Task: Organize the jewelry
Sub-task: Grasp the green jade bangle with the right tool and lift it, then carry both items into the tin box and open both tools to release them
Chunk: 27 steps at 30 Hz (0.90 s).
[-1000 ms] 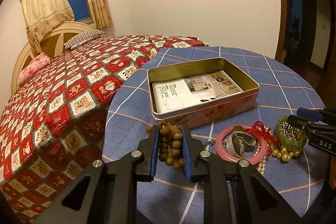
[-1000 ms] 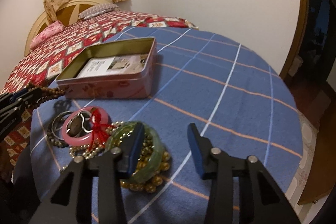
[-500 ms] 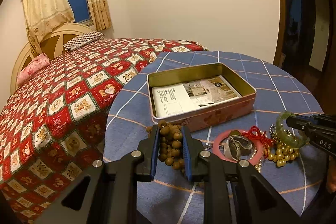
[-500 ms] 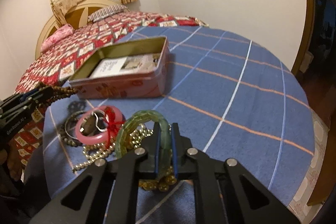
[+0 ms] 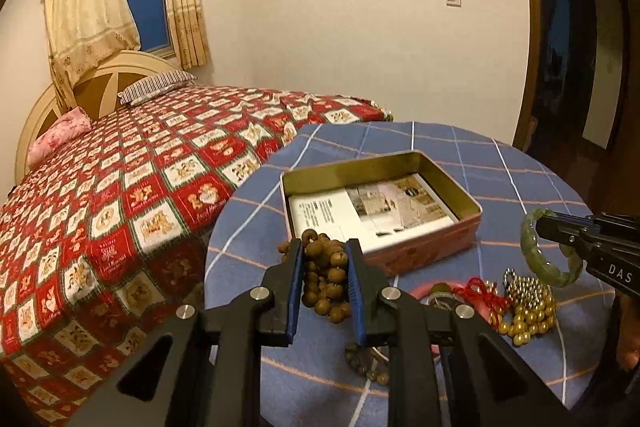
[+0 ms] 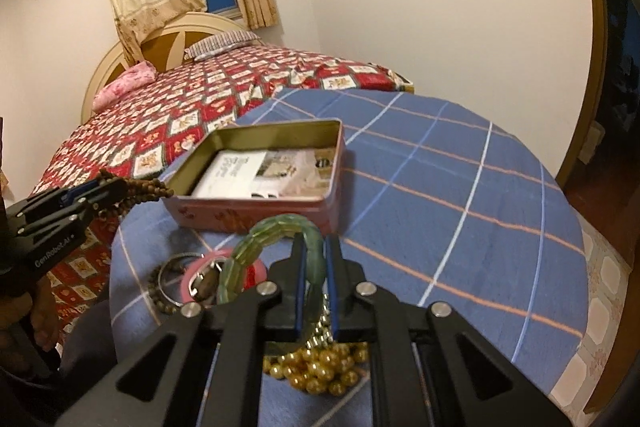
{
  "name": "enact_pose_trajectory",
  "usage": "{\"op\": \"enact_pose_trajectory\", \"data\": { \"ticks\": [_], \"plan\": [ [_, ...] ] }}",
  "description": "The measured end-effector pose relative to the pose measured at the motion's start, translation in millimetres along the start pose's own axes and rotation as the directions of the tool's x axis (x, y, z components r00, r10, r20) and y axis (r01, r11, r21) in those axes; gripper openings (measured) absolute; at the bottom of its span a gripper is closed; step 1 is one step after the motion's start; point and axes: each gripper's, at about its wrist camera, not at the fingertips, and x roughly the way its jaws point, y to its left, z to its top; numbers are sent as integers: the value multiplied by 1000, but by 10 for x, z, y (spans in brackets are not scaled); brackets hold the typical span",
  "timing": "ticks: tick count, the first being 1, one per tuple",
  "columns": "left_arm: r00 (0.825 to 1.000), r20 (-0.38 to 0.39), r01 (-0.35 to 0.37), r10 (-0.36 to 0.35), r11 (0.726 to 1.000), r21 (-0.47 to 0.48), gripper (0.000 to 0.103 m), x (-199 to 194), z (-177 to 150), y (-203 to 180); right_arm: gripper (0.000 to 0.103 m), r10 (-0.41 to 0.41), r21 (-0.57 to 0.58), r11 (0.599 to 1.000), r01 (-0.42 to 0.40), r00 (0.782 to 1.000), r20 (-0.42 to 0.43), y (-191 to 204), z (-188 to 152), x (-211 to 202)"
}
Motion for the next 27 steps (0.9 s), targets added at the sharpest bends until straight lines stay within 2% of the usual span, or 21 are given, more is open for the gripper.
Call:
{"op": "enact_pose_trajectory", "data": {
  "ticks": [4,16,27],
  "plan": [
    [1000,10,15,-15,1000,-12,21,-5,61,43,11,7,-10,1000,-7,1000,11,49,119,31],
    [999,47,-11,10,999,33,21,145,344,36,11,31,-42,999,-31,999,-10,144,367,249],
    [1000,18,-25,24,998,62,21,477,464,28,11,30,-72,997,-34,998,-48,193,624,534]
  ]
}}
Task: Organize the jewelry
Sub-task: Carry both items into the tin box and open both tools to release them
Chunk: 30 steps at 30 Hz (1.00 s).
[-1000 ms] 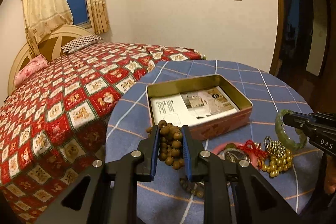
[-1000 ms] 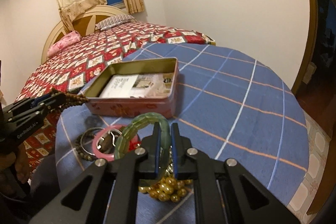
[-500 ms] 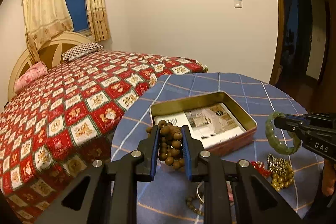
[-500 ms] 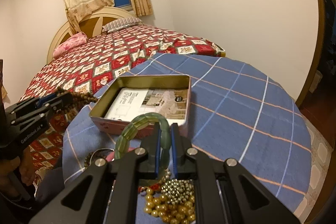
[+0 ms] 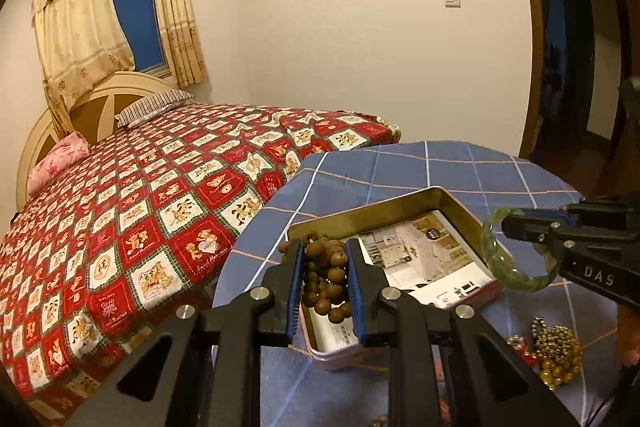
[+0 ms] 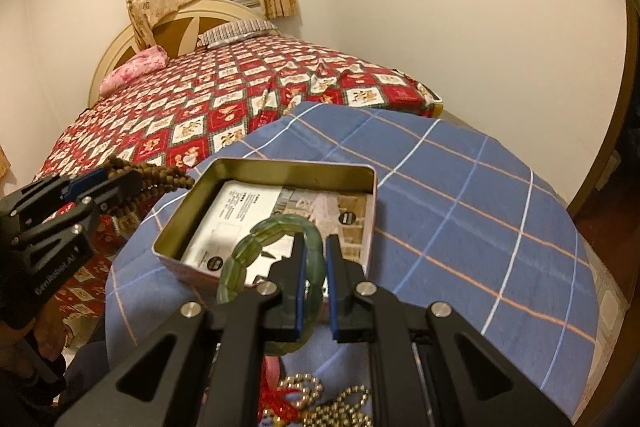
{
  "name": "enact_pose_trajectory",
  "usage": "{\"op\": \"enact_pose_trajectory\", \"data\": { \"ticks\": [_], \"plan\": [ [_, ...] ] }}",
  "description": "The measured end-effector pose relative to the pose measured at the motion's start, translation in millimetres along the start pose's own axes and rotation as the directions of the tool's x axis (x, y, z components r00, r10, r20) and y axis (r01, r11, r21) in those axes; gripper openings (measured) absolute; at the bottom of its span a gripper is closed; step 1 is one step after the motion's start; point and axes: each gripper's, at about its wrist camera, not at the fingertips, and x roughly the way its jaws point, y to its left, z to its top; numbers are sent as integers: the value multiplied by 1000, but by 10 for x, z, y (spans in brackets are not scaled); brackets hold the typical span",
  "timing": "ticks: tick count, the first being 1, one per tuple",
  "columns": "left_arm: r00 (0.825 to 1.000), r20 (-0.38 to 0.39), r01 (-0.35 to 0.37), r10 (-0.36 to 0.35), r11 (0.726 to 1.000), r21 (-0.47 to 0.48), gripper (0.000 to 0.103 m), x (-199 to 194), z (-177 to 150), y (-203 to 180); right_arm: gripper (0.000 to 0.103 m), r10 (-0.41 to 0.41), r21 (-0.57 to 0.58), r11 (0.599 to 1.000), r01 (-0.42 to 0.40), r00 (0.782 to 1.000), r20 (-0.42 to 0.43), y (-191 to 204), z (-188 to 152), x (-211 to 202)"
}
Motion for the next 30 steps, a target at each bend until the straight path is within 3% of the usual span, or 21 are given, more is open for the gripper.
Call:
{"op": "enact_pose_trajectory", "data": {
  "ticks": [16,30],
  "plan": [
    [998,-63,-22,25,998,62,21,563,99,-5,11,-11,-22,1000,10,999,-48,-56,294,432],
    [991,-117,-47,58,994,98,21,944,57,17,12,-29,-38,999,25,992,-123,-86,324,819]
  ]
}}
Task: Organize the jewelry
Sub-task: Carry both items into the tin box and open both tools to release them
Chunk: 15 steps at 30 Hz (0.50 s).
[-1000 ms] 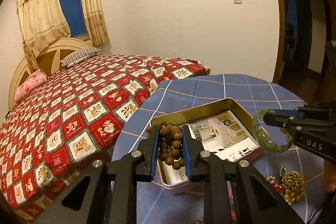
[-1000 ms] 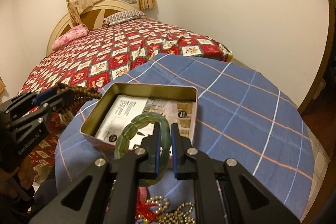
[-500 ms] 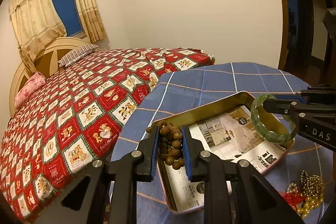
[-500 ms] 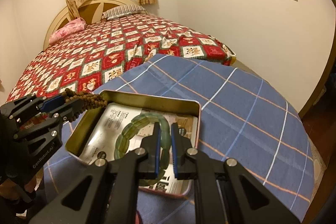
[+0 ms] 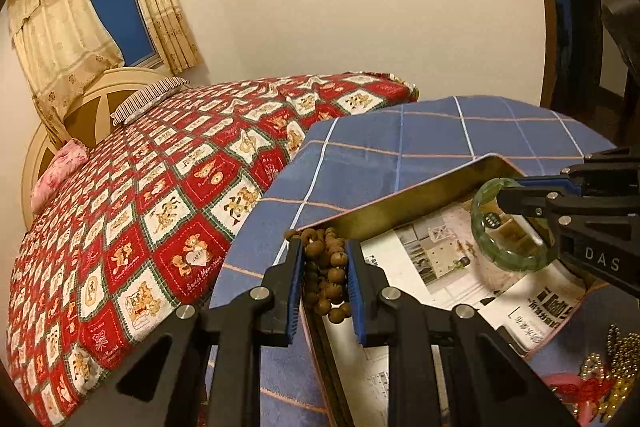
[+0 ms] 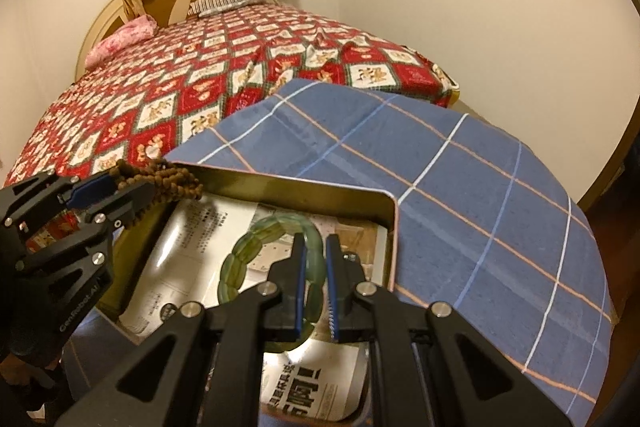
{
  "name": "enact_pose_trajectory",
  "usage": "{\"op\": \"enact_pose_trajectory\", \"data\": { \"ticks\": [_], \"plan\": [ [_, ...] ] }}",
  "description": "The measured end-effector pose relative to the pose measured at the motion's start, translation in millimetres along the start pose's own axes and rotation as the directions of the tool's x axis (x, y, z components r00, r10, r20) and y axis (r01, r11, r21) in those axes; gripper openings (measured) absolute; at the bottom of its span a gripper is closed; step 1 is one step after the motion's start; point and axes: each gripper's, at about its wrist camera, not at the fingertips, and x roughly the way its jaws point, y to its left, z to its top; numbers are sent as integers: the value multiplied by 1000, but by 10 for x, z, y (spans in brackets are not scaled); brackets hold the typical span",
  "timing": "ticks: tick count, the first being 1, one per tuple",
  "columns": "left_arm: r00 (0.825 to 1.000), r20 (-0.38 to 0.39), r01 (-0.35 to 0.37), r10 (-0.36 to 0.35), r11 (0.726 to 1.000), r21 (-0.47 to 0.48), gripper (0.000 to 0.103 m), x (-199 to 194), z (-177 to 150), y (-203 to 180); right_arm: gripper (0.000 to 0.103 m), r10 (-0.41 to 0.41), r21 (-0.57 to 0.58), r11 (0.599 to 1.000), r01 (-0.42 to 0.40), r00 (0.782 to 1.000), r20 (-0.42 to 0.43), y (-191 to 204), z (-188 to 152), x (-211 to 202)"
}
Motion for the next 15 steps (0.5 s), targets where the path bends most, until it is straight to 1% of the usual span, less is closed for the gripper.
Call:
{"op": "enact_pose_trajectory", "data": {
  "ticks": [3,4,5,6,7,8,9,10,11,13,15],
  "plan": [
    [1000,-11,-5,5,1000,2,21,50,-11,-5,12,-14,-3,1000,14,1000,-19,-15,1,76],
    [1000,-7,-20,20,1000,3,21,59,-13,-5,13,-19,-2,1000,19,1000,-24,-24,-3,94],
    [1000,-8,-26,26,1000,3,21,64,-16,-4,18,-24,0,1000,24,999,-27,-33,-5,108],
    [1000,-17,-21,21,1000,4,21,79,-16,-4,19,-32,3,999,33,999,-28,-49,-8,116],
    [1000,-26,-18,19,1000,4,27,90,-16,-8,24,-37,9,999,37,999,-27,-67,-10,119],
    [999,-28,-25,25,1000,5,33,88,-19,-9,36,-35,14,999,35,999,-26,-78,-15,117],
    [999,-22,-34,34,999,6,51,75,-22,-8,45,-33,20,999,34,999,-18,-92,-22,97],
    [999,-9,-51,51,999,2,68,46,-24,2,47,-34,23,999,34,999,-10,-95,-25,78],
    [998,2,-62,62,998,-4,73,15,-25,14,47,-34,26,999,34,999,-4,-100,-28,54],
    [998,16,-54,54,998,-17,74,-55,-31,51,47,-31,30,999,31,1000,2,-103,-25,17],
    [998,16,-63,64,998,-24,74,-100,-39,77,47,-35,31,999,35,999,16,-105,-33,-56]
  ]
}}
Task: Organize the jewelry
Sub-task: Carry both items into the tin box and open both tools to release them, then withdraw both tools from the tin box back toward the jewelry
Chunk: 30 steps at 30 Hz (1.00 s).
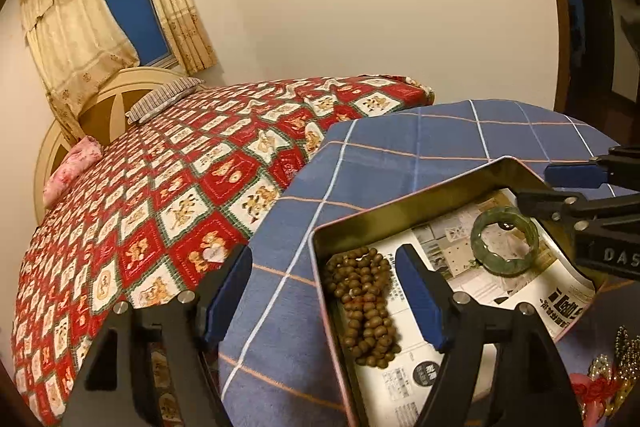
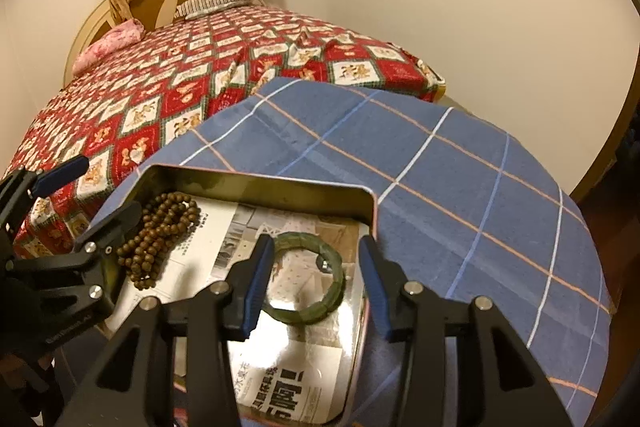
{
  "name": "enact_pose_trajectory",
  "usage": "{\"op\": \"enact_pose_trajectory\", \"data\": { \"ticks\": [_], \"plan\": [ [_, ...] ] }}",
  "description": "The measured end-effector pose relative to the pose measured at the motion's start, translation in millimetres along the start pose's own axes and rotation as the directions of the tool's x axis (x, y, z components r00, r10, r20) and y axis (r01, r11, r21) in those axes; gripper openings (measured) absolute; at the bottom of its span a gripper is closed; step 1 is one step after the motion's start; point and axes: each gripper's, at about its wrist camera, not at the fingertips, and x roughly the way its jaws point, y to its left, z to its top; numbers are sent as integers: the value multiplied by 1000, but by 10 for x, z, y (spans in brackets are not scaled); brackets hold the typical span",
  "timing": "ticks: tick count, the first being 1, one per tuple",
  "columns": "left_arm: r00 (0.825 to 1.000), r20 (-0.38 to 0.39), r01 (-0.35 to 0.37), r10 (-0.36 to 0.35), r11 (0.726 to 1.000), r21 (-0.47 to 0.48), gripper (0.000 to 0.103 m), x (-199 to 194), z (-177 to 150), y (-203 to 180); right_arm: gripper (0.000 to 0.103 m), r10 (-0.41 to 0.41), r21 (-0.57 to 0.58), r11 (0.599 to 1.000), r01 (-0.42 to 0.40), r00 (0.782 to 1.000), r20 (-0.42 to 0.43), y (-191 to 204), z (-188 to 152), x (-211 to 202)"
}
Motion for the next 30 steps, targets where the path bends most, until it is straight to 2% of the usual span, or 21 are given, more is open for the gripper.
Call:
{"op": "enact_pose_trajectory", "data": {
  "ticks": [4,6,11,17,30],
  "plan": [
    [1000,-6,9,-9,1000,-28,74,-113,-63,83,48,-4,9,1000,3,1000,22,-15,-23,-131],
    [1000,-5,-8,8,1000,-28,74,-204,-116,105,52,-6,13,1000,6,999,36,-26,-65,-224],
    [1000,2,5,-5,999,-42,74,-433,-268,127,60,-31,15,999,30,998,57,-61,-215,-422],
    [1000,-15,-5,5,999,-32,74,-614,-494,23,60,-50,36,998,49,998,40,-123,-485,-552],
    [996,-84,36,-39,999,-29,74,-798,-920,-188,61,-82,103,991,81,997,11,-248,-1187,-843]
  ]
}}
